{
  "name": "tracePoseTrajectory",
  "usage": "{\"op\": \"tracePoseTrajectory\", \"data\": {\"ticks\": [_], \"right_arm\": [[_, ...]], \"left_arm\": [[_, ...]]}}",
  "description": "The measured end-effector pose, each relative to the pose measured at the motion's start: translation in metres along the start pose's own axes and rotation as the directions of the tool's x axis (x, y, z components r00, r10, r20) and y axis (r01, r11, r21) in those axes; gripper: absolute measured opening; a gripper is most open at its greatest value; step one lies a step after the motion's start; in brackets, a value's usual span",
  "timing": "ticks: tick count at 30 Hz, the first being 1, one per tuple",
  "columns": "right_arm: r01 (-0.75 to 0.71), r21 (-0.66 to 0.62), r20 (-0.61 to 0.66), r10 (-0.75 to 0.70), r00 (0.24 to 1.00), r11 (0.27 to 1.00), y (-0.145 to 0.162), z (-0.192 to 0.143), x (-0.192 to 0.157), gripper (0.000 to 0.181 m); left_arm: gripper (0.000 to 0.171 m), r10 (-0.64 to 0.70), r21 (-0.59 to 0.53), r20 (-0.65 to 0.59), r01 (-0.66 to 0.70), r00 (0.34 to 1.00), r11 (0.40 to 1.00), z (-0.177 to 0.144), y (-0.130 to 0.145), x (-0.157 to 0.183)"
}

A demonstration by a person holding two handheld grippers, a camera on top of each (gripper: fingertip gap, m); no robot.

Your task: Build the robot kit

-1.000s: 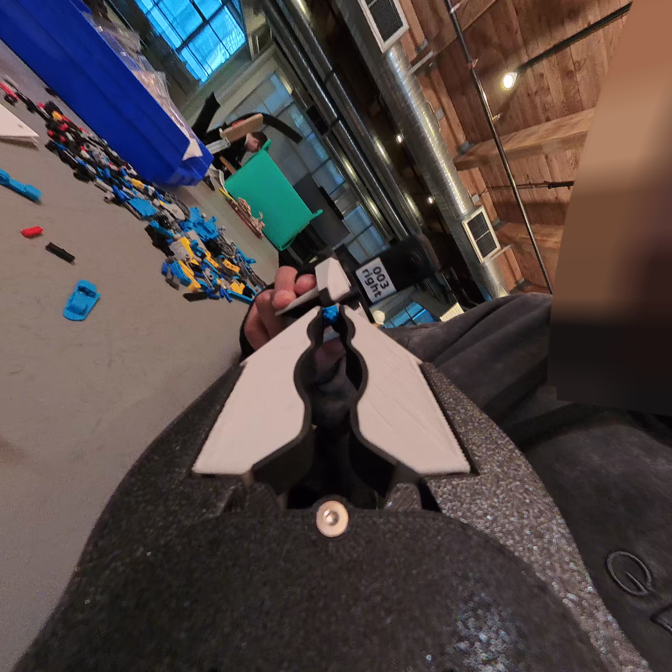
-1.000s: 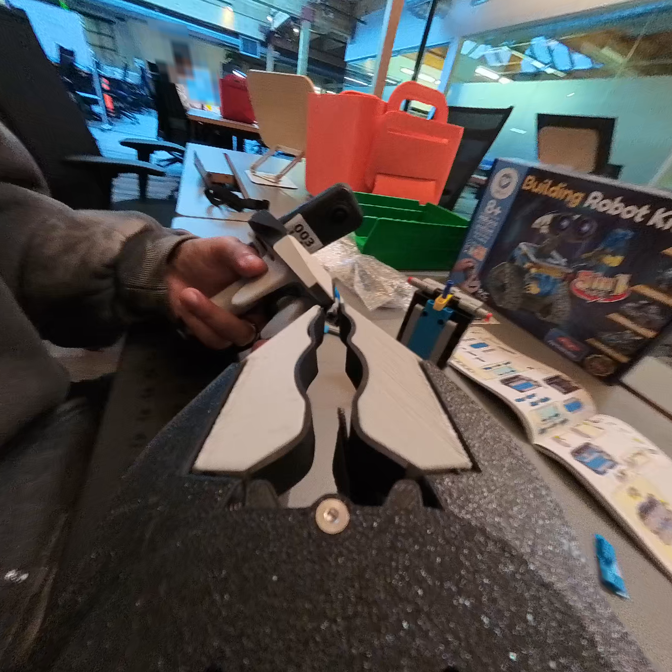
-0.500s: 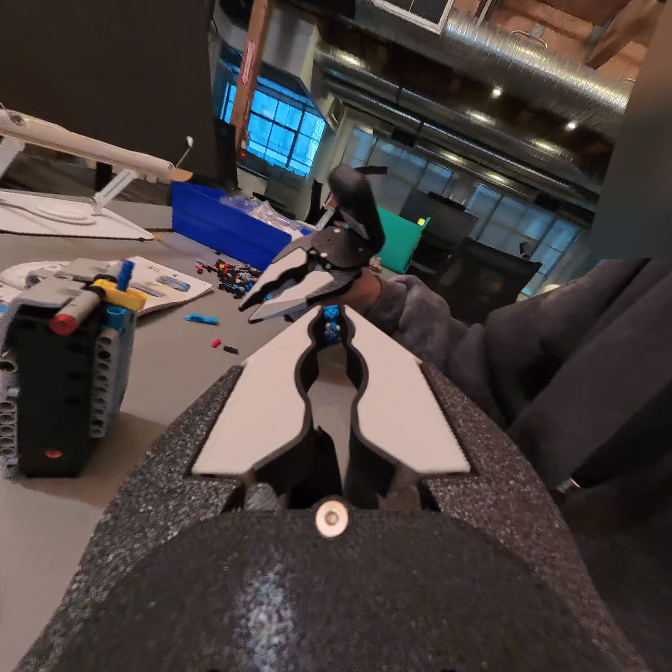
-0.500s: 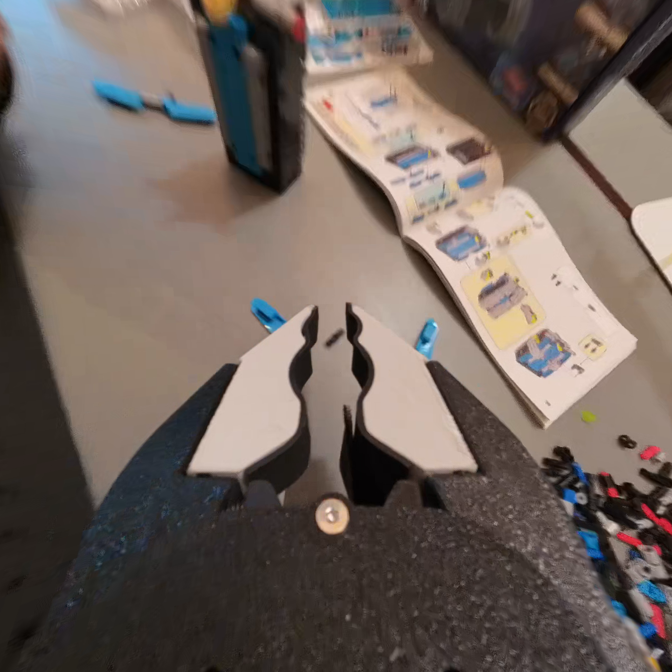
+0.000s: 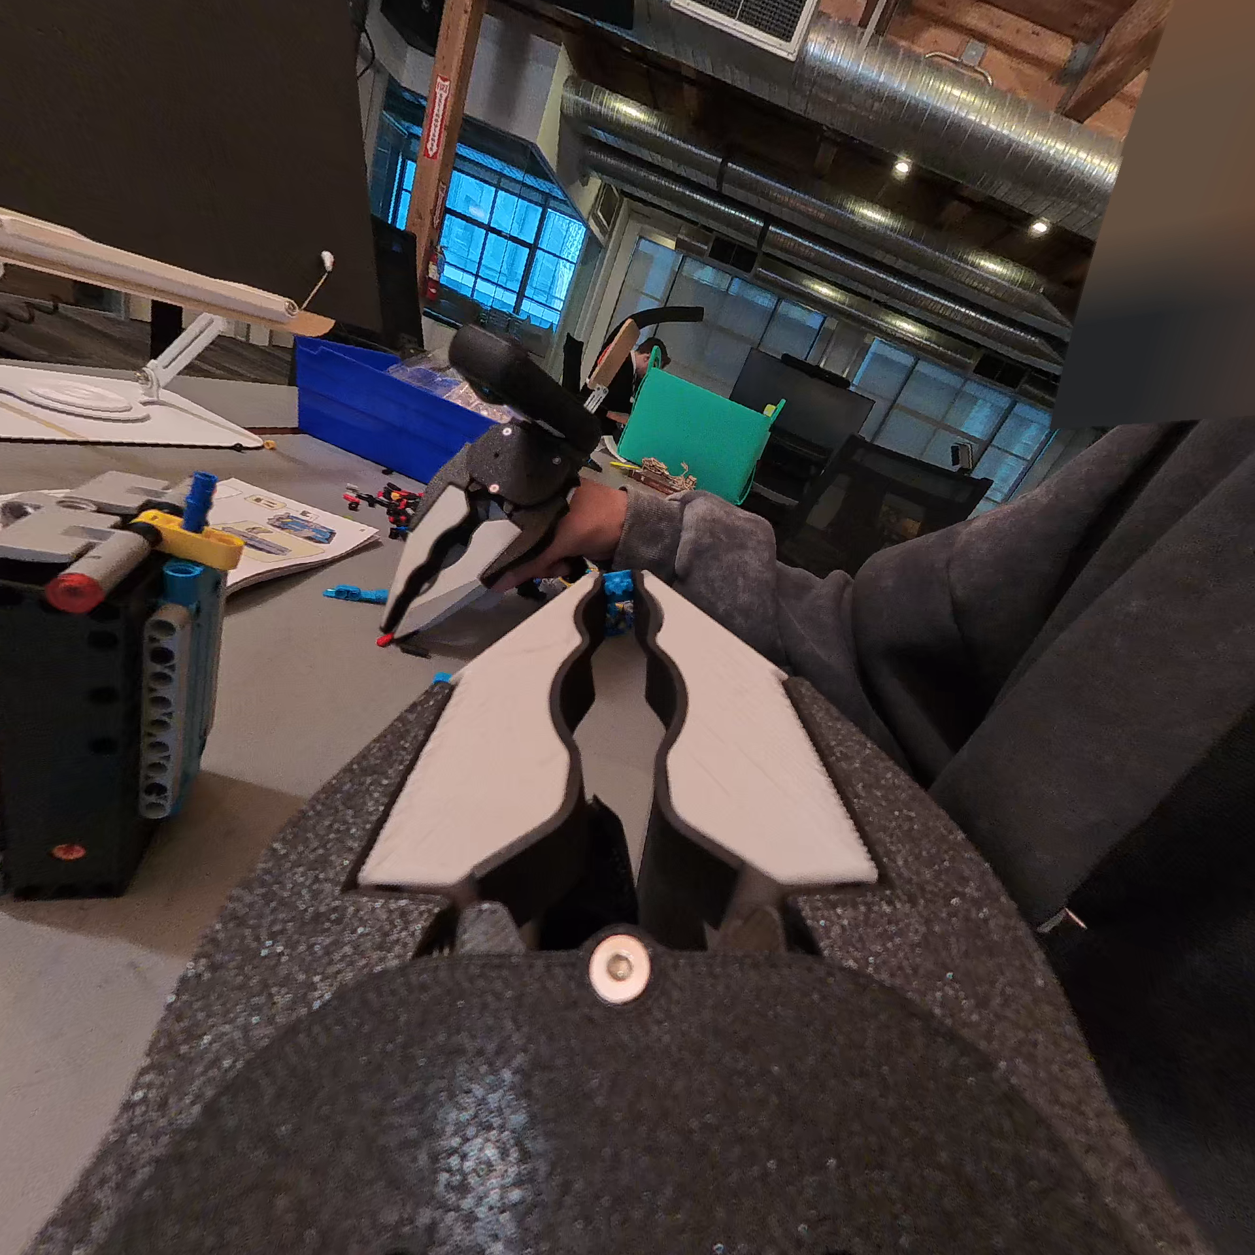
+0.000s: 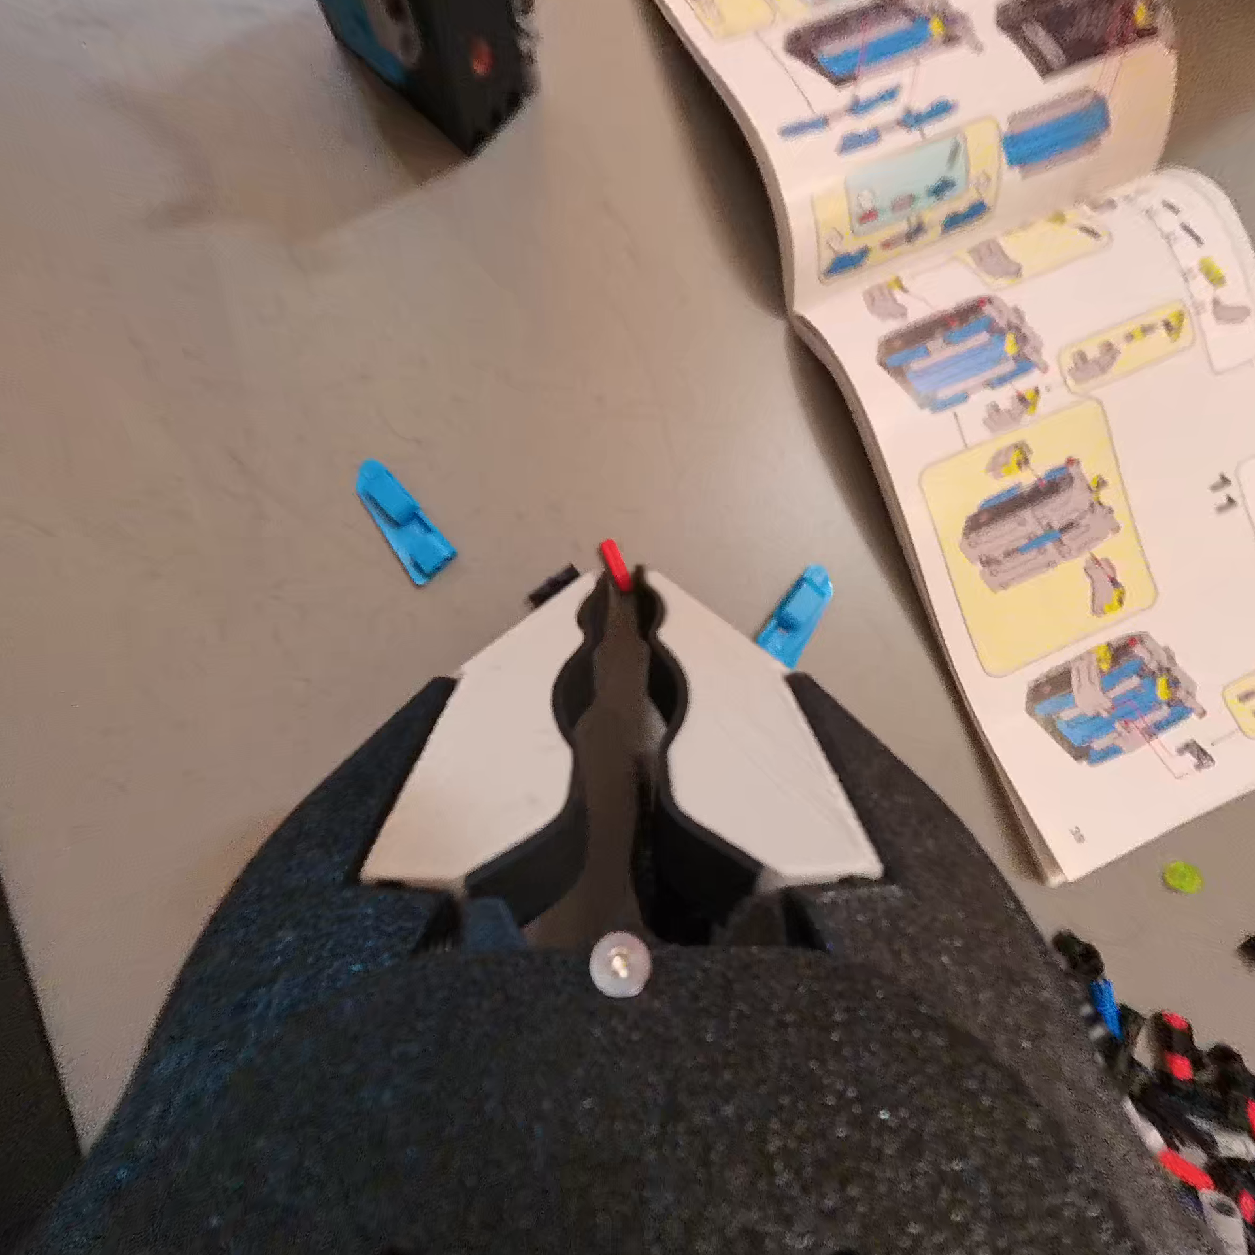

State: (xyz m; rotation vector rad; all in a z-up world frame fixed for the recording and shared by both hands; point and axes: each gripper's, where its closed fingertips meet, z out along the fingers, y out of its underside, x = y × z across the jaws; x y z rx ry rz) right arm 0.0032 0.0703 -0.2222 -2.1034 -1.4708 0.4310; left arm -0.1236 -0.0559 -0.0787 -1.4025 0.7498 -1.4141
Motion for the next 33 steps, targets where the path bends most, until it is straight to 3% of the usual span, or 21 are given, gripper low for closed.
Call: {"op": "tracePoseTrajectory", "data": {"ticks": [7, 8, 10, 12, 13, 16, 18, 28, 33], "right_arm": [[0.022, -0.009, -0.001, -0.022, 1.0, 1.0, -0.004, 0.001, -0.003, 0.003], [0.029, 0.05, 0.002, -0.03, 1.0, 0.998, -0.014, -0.002, -0.007, 0.003], [-0.008, 0.289, 0.11, -0.024, 0.994, 0.957, -0.059, -0.025, -0.035, 0.003], [-0.09, 0.532, 0.276, -0.072, 0.958, 0.842, -0.109, -0.057, -0.081, 0.003], [-0.135, 0.583, 0.342, -0.091, 0.935, 0.801, -0.124, -0.064, -0.102, 0.003], [-0.184, 0.615, 0.408, -0.11, 0.906, 0.767, -0.143, -0.055, -0.139, 0.003], [-0.214, 0.629, 0.418, -0.093, 0.904, 0.747, -0.15, -0.046, -0.147, 0.003], [-0.239, 0.67, 0.395, -0.065, 0.916, 0.703, -0.155, -0.05, -0.137, 0.003], [-0.234, 0.668, 0.392, -0.067, 0.918, 0.706, -0.155, -0.048, -0.138, 0.004]], "left_arm": [[0.007, 0.006, -0.005, 0.048, -0.005, 0.999, 1.0, 0.001, 0.001, -0.008], [0.007, 0.016, 0.004, 0.075, -0.016, 0.997, 1.0, 0.0, -0.001, -0.011], [0.007, 0.052, 0.006, 0.158, -0.053, 0.986, 0.999, -0.002, -0.002, -0.021], [0.007, 0.082, 0.003, 0.23, -0.085, 0.97, 0.996, -0.004, -0.003, -0.03], [0.007, 0.094, 0.005, 0.247, -0.098, 0.964, 0.995, -0.004, -0.004, -0.031], [0.007, 0.115, 0.013, 0.269, -0.123, 0.956, 0.992, -0.007, -0.006, -0.033], [0.007, 0.124, 0.001, 0.272, -0.129, 0.954, 0.992, -0.006, -0.004, -0.033], [0.007, 0.187, -0.013, 0.359, -0.195, 0.915, 0.981, -0.014, -0.008, -0.042], [0.007, 0.197, -0.028, 0.326, -0.198, 0.925, 0.98, -0.007, -0.004, -0.038]]}}
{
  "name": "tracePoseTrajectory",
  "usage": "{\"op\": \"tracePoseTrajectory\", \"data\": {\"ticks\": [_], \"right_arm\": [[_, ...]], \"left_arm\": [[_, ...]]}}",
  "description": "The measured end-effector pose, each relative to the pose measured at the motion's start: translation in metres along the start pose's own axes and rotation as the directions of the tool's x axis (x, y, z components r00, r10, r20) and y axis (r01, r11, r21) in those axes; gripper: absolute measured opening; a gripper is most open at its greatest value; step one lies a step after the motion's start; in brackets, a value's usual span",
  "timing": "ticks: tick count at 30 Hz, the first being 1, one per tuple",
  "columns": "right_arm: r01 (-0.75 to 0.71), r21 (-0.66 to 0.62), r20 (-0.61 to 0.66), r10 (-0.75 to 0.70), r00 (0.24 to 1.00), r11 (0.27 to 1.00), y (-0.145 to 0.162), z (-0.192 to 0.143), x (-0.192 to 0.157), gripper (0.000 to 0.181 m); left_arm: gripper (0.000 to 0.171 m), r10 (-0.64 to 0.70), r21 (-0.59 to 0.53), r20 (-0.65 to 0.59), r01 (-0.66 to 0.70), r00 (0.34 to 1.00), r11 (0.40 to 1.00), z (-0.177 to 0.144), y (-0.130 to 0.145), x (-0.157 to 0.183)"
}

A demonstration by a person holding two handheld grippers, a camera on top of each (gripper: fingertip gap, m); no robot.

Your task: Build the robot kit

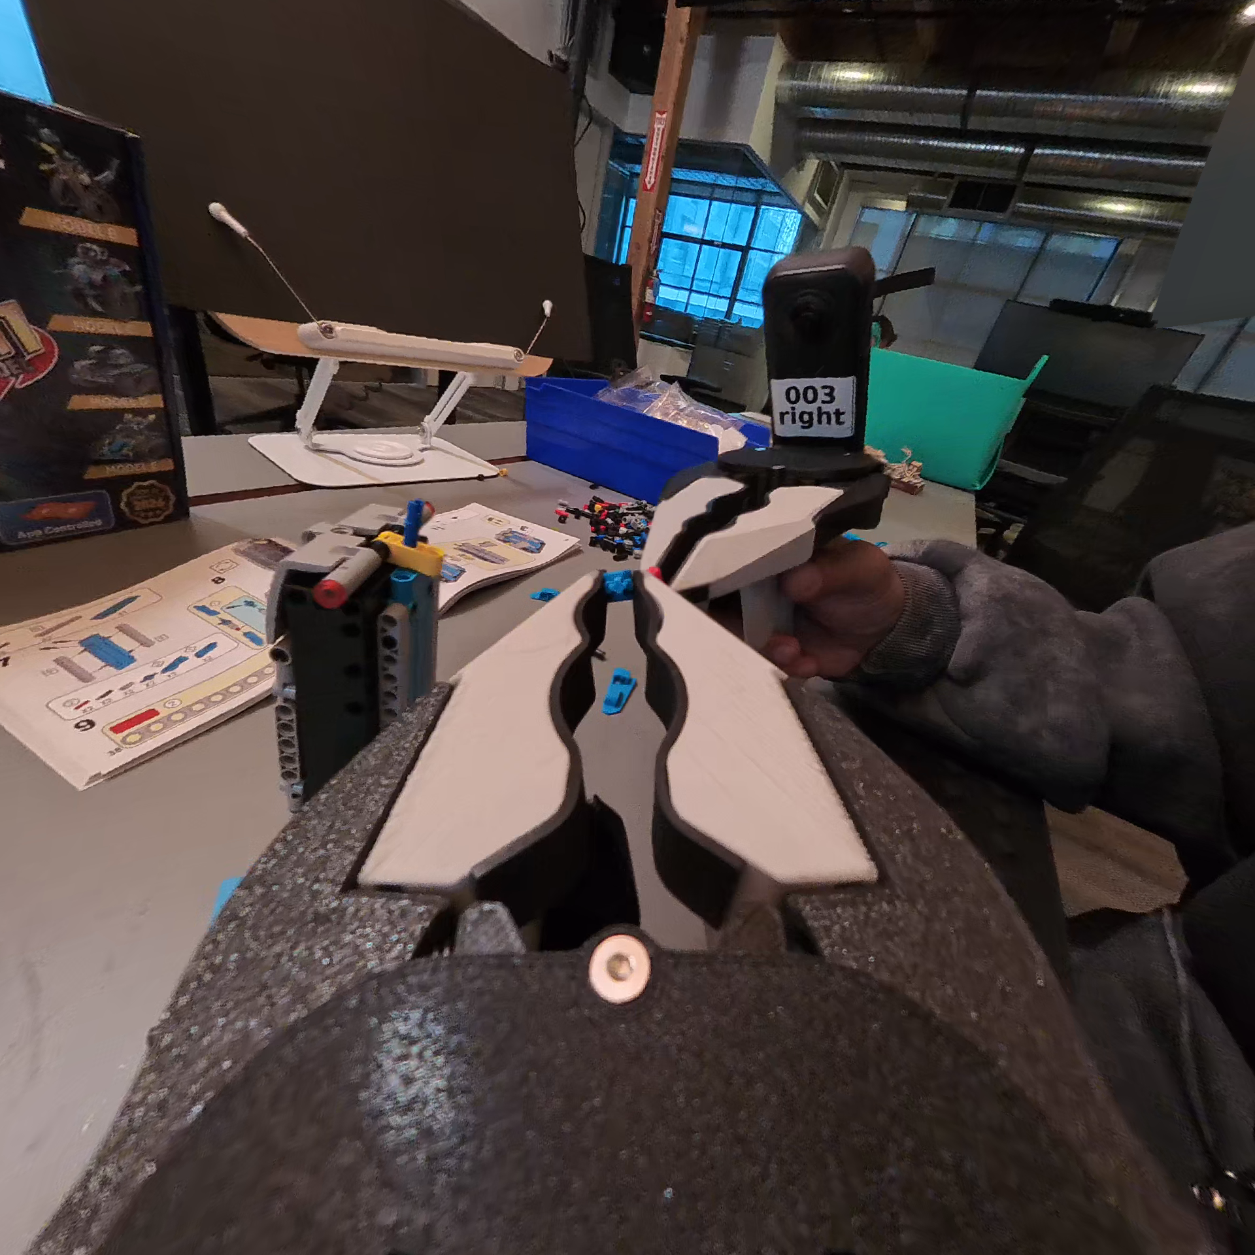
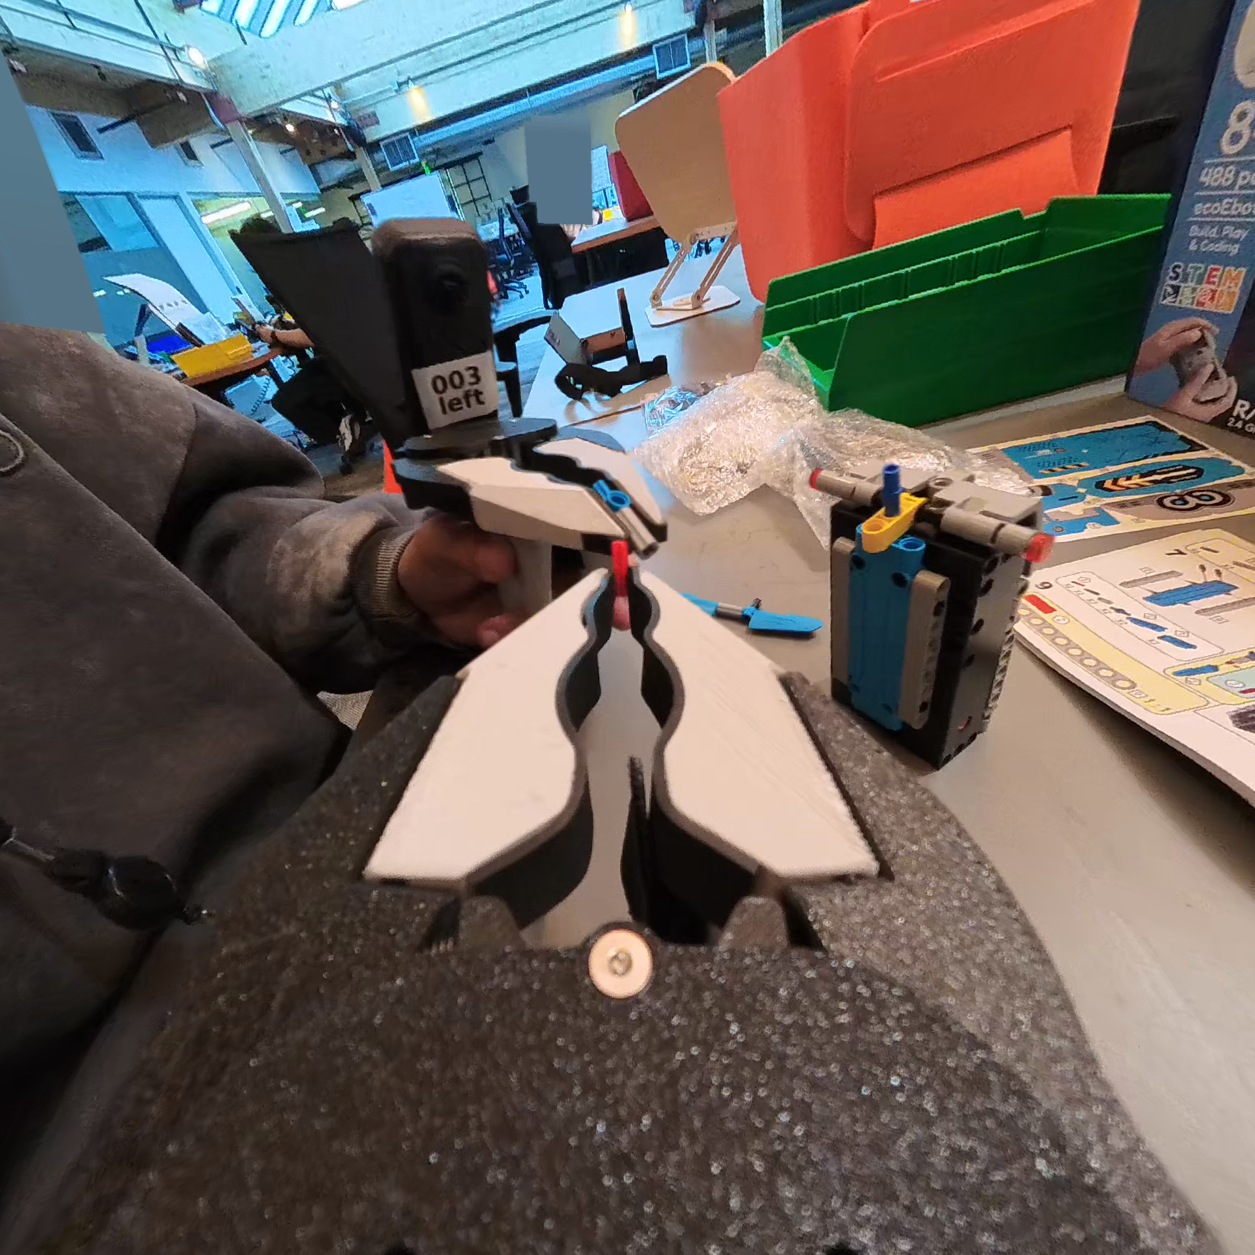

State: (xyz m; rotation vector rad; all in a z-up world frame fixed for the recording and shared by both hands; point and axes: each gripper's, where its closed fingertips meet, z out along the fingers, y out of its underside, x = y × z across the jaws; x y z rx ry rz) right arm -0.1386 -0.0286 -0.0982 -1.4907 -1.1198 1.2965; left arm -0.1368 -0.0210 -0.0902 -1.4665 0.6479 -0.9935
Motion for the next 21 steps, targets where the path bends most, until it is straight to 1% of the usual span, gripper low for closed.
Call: {"op": "tracePoseTrajectory", "data": {"ticks": [3, 8, 10, 12, 16, 18, 21], "right_arm": [[0.001, -0.027, -0.005, -0.001, 1.0, 1.0, 0.005, 0.003, 0.001, 0.004], [0.032, -0.1, -0.036, -0.035, 0.999, 0.994, 0.02, 0.006, 0.004, 0.001], [0.031, -0.114, -0.042, -0.036, 0.998, 0.993, 0.023, 0.006, 0.006, 0.001], [0.019, -0.111, -0.041, -0.024, 0.999, 0.994, 0.023, 0.006, 0.007, 0.001], [-0.069, -0.071, 0.016, 0.071, 0.997, 0.995, 0.018, 0.006, 0.002, 0.001], [-0.079, -0.043, 0.038, 0.081, 0.996, 0.996, 0.014, 0.006, -0.001, 0.0], [-0.09, 0.013, 0.046, 0.089, 0.995, 0.996, 0.003, 0.0, 0.0, 0.0]], "left_arm": [[0.007, 0.015, -0.02, 0.004, -0.015, 1.0, 1.0, 0.001, 0.004, 0.0], [0.007, 0.169, -0.09, 0.027, -0.166, 0.985, 0.982, 0.007, 0.015, 0.005], [0.007, 0.189, -0.111, 0.034, -0.184, 0.981, 0.977, 0.008, 0.018, 0.004], [0.007, 0.173, -0.107, 0.03, -0.169, 0.984, 0.98, 0.008, 0.018, 0.004], [0.007, 0.131, -0.07, 0.009, -0.13, 0.991, 0.989, 0.006, 0.013, 0.006], [0.007, 0.074, -0.03, -0.017, -0.074, 0.997, 0.997, 0.003, 0.006, 0.006], [0.007, -0.058, 0.068, -0.013, 0.059, 0.998, 0.996, -0.008, -0.01, -0.009]]}}
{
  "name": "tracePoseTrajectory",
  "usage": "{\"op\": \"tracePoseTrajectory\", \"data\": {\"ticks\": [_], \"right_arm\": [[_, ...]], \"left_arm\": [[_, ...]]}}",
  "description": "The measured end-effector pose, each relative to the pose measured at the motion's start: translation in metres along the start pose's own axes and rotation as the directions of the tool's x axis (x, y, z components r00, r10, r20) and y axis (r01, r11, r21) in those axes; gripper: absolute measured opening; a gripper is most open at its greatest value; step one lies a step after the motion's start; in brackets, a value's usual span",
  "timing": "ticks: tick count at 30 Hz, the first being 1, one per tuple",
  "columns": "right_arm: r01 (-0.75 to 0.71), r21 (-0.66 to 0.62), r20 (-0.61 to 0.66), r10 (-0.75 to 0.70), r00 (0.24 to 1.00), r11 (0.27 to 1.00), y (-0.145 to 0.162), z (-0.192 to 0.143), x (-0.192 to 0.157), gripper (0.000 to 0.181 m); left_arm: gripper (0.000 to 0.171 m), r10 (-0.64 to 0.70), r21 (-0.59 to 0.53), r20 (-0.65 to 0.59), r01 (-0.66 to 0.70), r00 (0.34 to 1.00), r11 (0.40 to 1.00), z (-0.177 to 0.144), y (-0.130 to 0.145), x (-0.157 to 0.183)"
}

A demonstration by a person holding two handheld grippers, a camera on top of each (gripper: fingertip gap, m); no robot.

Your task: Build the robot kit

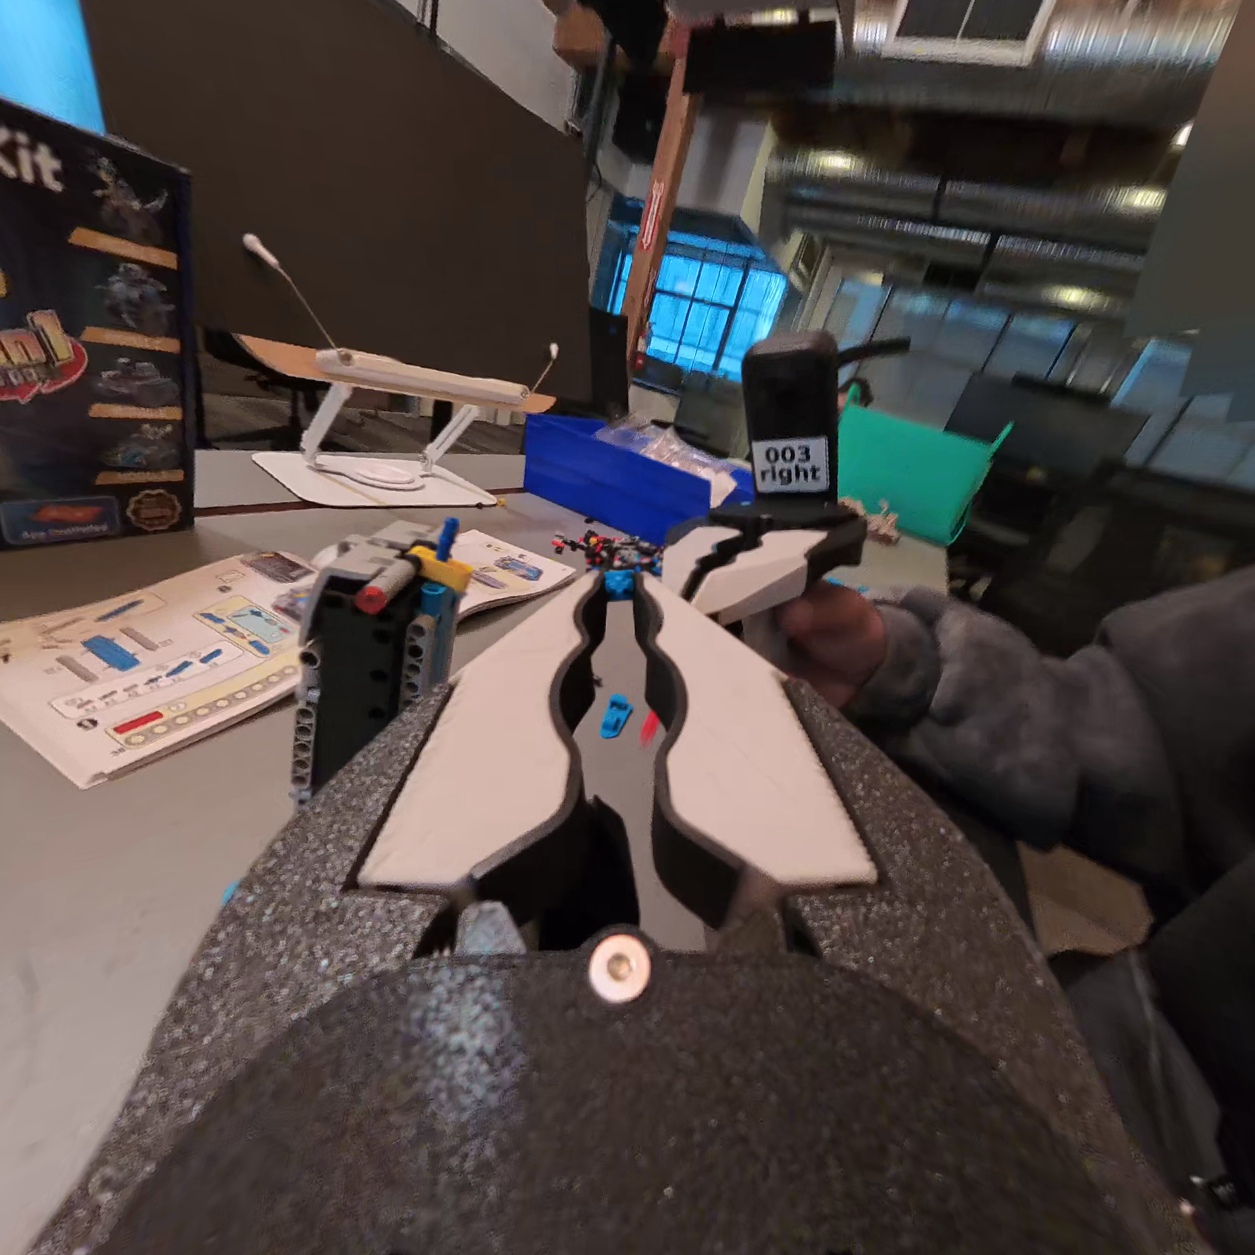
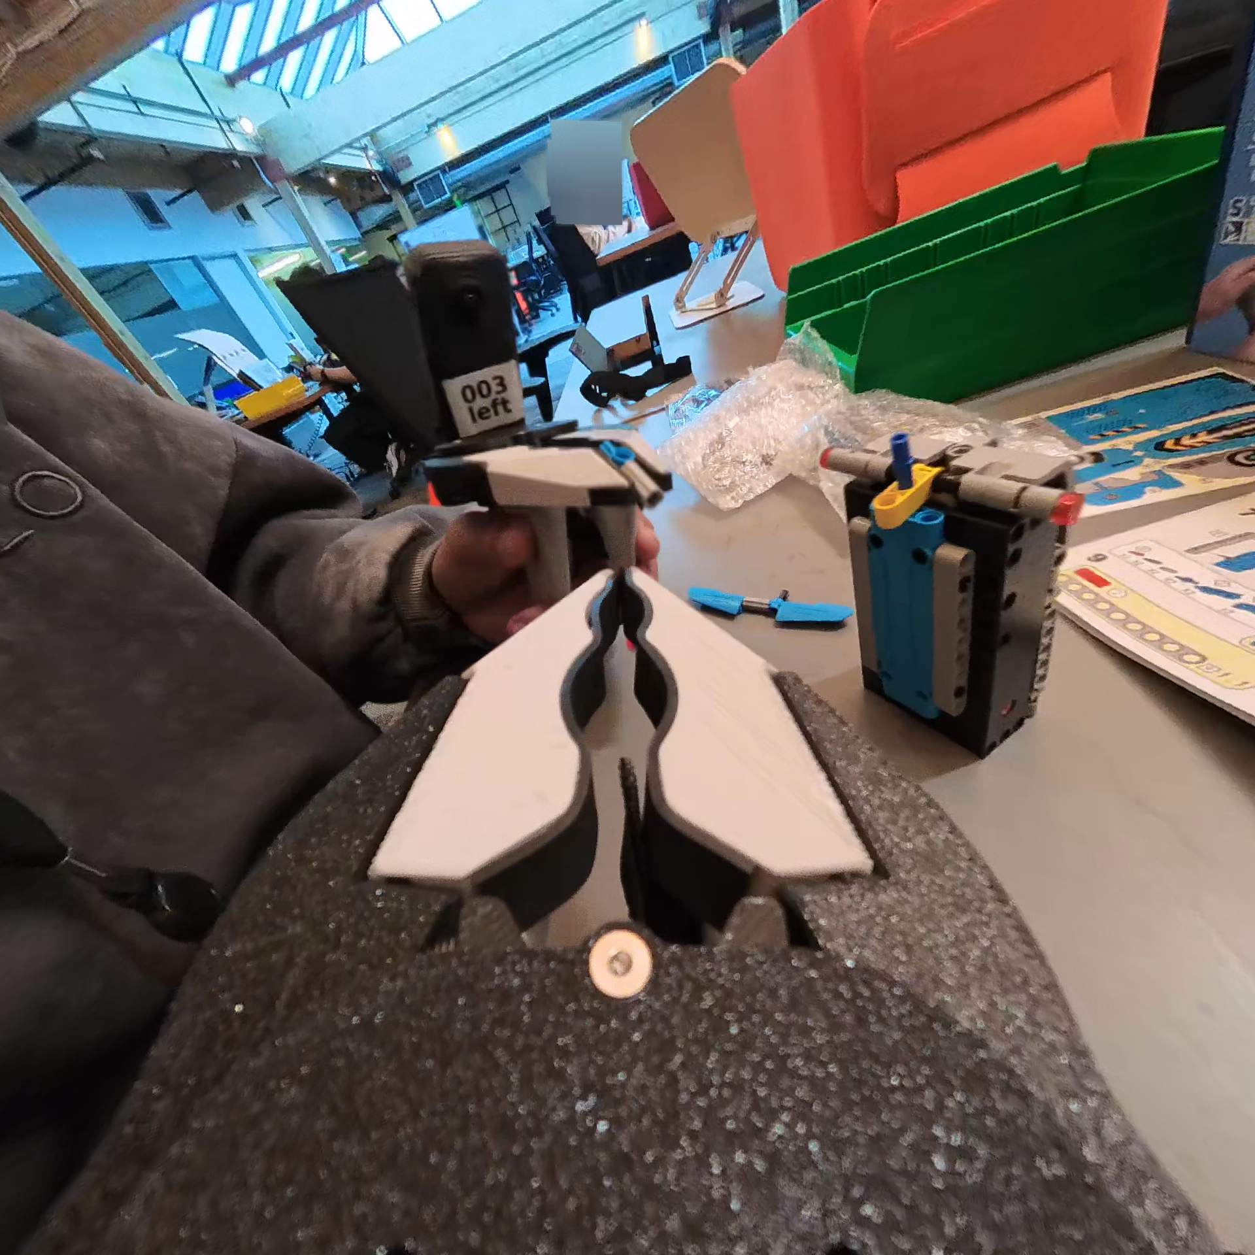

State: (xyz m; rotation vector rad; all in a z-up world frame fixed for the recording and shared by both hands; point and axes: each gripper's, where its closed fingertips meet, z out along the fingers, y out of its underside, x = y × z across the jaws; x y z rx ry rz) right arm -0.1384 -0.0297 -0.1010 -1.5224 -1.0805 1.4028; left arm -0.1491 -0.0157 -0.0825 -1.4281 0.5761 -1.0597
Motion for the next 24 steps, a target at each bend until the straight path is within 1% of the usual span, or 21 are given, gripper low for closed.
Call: {"op": "tracePoseTrajectory", "data": {"ticks": [1, 3, 5, 7, 9, 12, 13, 15, 17, 20, 24], "right_arm": [[0.0, 0.001, -0.01, 0.0, 1.0, 1.0, 0.0, -0.002, 0.002, 0.0], [0.015, -0.012, -0.032, -0.015, 0.999, 1.0, 0.002, -0.004, 0.006, 0.0], [0.062, -0.085, -0.118, -0.072, 0.99, 0.994, 0.01, -0.011, 0.02, 0.0], [0.102, -0.199, -0.184, -0.14, 0.973, 0.975, 0.026, -0.018, 0.033, 0.0], [0.118, -0.314, -0.192, -0.185, 0.964, 0.942, 0.046, -0.018, 0.036, 0.0], [0.13, -0.434, -0.152, -0.215, 0.965, 0.892, 0.073, -0.003, 0.028, 0.011], [0.151, -0.471, -0.155, -0.25, 0.956, 0.869, 0.08, 0.003, 0.029, 0.011], [0.199, -0.53, -0.16, -0.327, 0.931, 0.824, 0.09, 0.015, 0.031, 0.011], [0.215, -0.545, -0.181, -0.364, 0.914, 0.811, 0.089, 0.022, 0.039, 0.012], [0.146, -0.538, -0.197, -0.293, 0.936, 0.83, 0.084, 0.032, 0.05, 0.017], [0.146, -0.577, -0.141, -0.274, 0.951, 0.804, 0.092, 0.043, 0.053, 0.017]], "left_arm": [[0.007, -0.027, 0.006, 0.003, 0.027, 1.0, 1.0, -0.001, -0.001, -0.003], [0.007, -0.011, -0.011, 0.029, 0.011, 1.0, 1.0, -0.001, 0.002, -0.007], [0.007, 0.001, -0.033, 0.055, 0.001, 0.999, 0.999, -0.001, 0.005, -0.013], [0.007, -0.005, -0.04, 0.102, 0.009, 0.995, 0.999, -0.004, 0.006, -0.022], [0.007, 0.007, -0.047, 0.136, -0.001, 0.991, 0.999, -0.007, 0.006, -0.028], [0.007, 0.055, -0.085, 0.2, -0.038, 0.978, 0.996, -0.014, 0.009, -0.041], [0.007, 0.074, -0.091, 0.236, -0.054, 0.969, 0.994, -0.018, 0.008, -0.047], [0.006, 0.101, -0.104, 0.271, -0.075, 0.957, 0.992, -0.027, 0.006, -0.054], [0.006, 0.092, -0.101, 0.308, -0.063, 0.947, 0.993, -0.034, 0.005, -0.062], [0.006, 0.051, -0.079, 0.31, -0.028, 0.949, 0.996, -0.038, 0.004, -0.065], [0.006, 0.04, -0.083, 0.287, -0.016, 0.957, 0.996, -0.036, 0.005, -0.062]]}}
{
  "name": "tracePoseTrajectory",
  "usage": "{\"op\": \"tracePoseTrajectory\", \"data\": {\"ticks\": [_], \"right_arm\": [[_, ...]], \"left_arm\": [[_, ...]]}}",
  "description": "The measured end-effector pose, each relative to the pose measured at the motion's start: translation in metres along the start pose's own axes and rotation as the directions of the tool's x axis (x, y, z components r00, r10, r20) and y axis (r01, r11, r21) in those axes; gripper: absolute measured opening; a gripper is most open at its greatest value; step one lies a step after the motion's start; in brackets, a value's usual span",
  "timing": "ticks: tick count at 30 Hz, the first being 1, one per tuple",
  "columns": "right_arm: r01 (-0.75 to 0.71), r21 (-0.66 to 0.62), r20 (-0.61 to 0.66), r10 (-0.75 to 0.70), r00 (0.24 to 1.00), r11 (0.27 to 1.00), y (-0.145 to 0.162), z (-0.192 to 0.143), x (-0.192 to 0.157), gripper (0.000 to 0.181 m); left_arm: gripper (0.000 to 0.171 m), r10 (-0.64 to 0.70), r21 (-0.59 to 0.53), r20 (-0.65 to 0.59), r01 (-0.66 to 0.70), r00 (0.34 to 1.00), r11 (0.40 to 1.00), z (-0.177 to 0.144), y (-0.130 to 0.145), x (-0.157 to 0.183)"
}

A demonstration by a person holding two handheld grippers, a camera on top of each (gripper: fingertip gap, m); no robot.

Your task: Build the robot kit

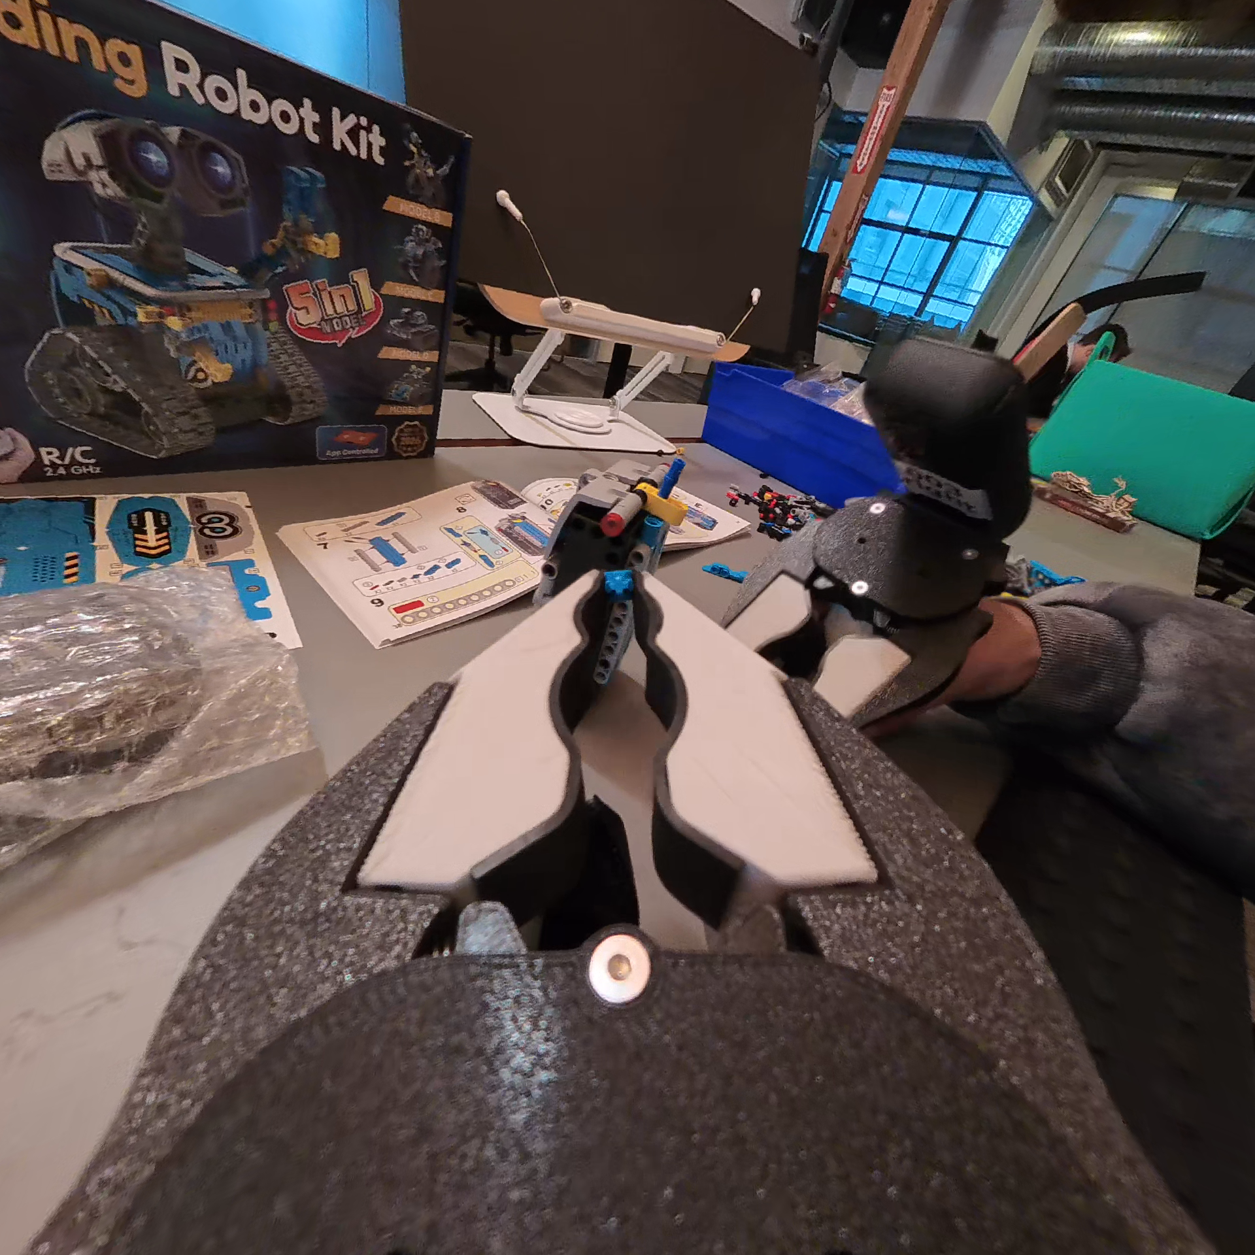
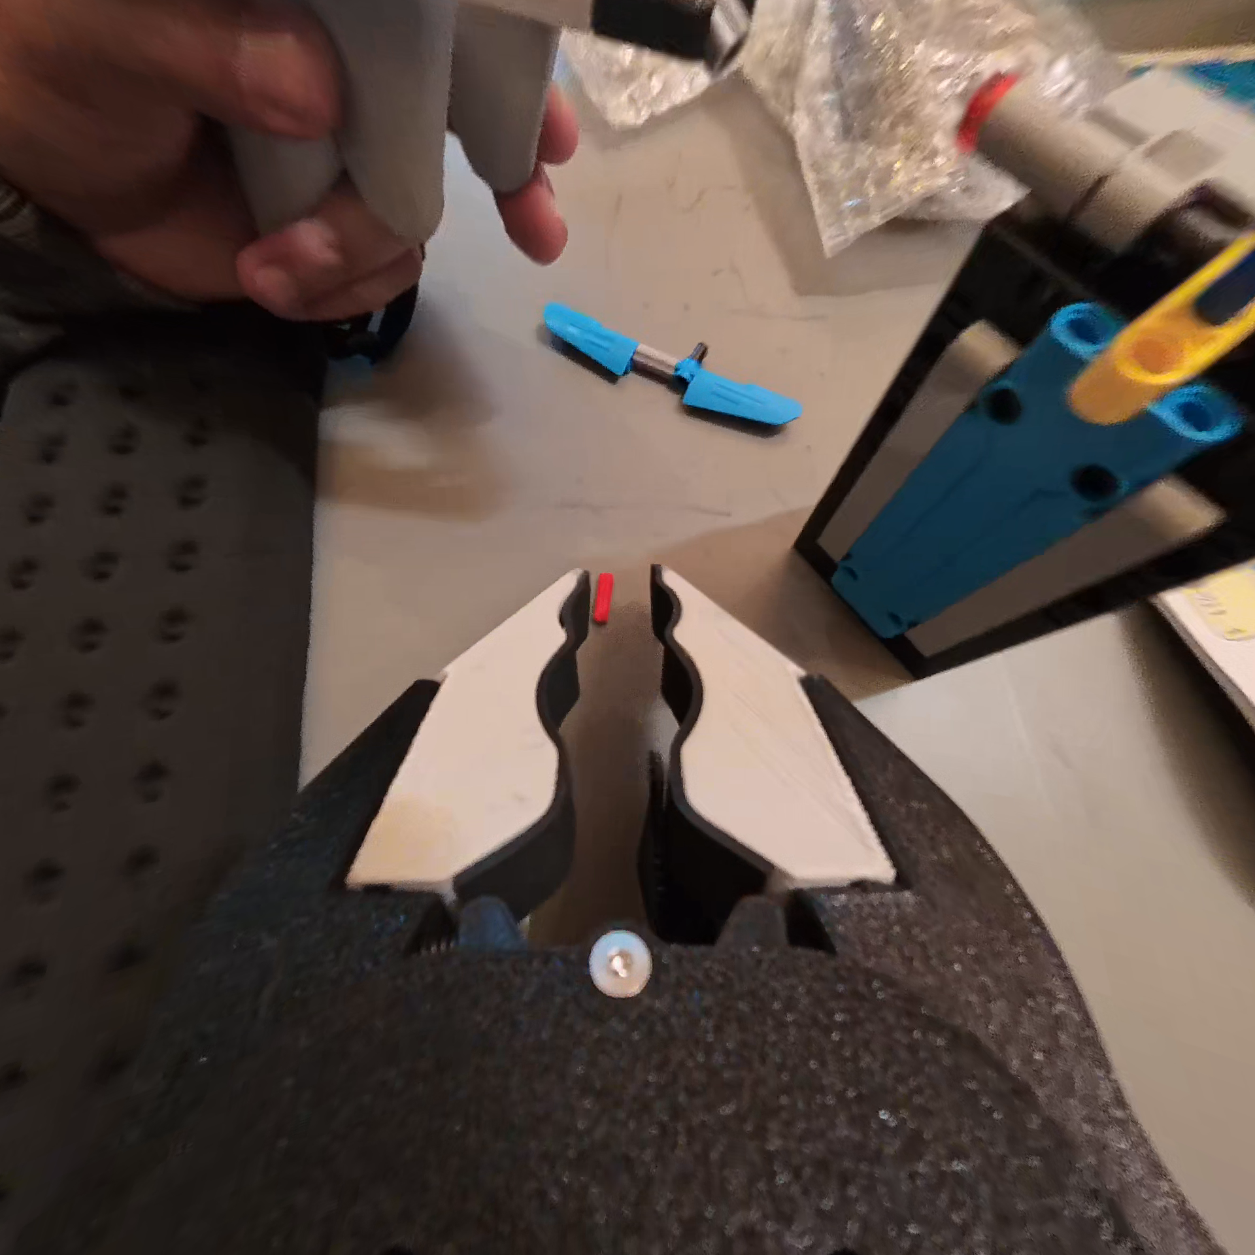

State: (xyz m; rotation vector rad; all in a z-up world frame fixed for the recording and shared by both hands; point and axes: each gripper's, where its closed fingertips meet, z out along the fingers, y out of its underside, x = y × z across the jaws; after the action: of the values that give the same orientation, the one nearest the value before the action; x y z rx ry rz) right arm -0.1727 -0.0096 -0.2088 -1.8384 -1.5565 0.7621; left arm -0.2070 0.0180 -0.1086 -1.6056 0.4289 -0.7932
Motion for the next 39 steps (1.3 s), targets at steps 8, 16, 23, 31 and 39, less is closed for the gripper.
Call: {"op": "tracePoseTrajectory", "data": {"ticks": [8, 16, 23, 31, 39], "right_arm": [[0.032, -0.062, -0.034, -0.034, 0.999, 0.998, 0.011, 0.009, -0.006, 0.011], [0.051, 0.222, -0.029, -0.046, 0.999, 0.974, -0.033, -0.028, -0.009, 0.003], [-0.101, 0.472, 0.061, 0.082, 0.995, 0.876, -0.068, -0.062, -0.013, 0.003], [-0.103, 0.447, 0.019, 0.105, 0.994, 0.889, -0.063, -0.058, -0.007, 0.004], [-0.075, 0.416, -0.035, 0.099, 0.995, 0.906, -0.06, -0.053, -0.003, 0.004]], "left_arm": [[0.007, -0.007, -0.018, -0.031, 0.007, 1.0, 1.0, 0.002, 0.004, 0.005], [0.006, 0.102, -0.228, 0.03, -0.093, 0.994, 0.969, 0.014, 0.036, 0.002], [0.006, 0.185, -0.132, -0.085, -0.195, 0.979, 0.972, 0.017, 0.025, 0.041], [0.006, 0.195, -0.151, -0.063, -0.202, 0.979, 0.968, 0.019, 0.028, 0.038], [0.006, 0.251, -0.176, -0.017, -0.25, 0.968, 0.952, 0.02, 0.031, 0.033]]}}
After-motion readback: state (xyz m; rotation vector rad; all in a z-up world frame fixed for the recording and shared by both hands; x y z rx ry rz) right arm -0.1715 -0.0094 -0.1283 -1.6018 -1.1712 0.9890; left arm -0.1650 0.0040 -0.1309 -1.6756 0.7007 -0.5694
